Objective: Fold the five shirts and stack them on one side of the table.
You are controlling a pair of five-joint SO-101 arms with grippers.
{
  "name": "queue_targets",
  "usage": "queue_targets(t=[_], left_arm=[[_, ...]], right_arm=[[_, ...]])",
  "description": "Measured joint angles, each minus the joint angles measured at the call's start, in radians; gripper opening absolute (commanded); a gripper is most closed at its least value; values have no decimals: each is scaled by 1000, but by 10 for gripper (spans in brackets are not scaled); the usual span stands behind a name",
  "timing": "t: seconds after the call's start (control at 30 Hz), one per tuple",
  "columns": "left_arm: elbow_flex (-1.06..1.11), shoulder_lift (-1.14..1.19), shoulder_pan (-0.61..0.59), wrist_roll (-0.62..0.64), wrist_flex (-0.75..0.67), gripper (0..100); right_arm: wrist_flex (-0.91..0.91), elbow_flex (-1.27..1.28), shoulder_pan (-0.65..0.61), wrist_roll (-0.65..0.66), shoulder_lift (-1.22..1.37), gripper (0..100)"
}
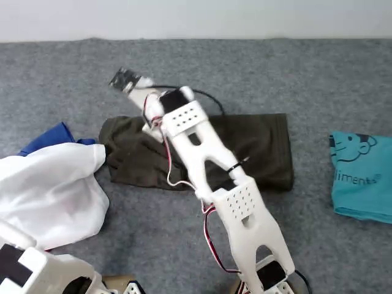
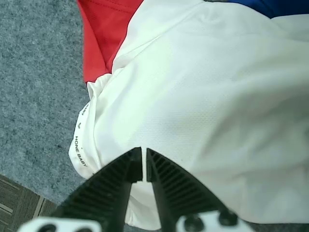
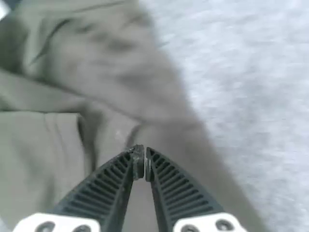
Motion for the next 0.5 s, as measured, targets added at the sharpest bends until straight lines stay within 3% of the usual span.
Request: queue_targets(t=[0.33,0.5], left_arm=[[0,0,0,0,0,36],[0,0,0,0,0,36]], right_arm=[[339,-153,-133,2,2,14],[359,-153,-121,-94,2,14]])
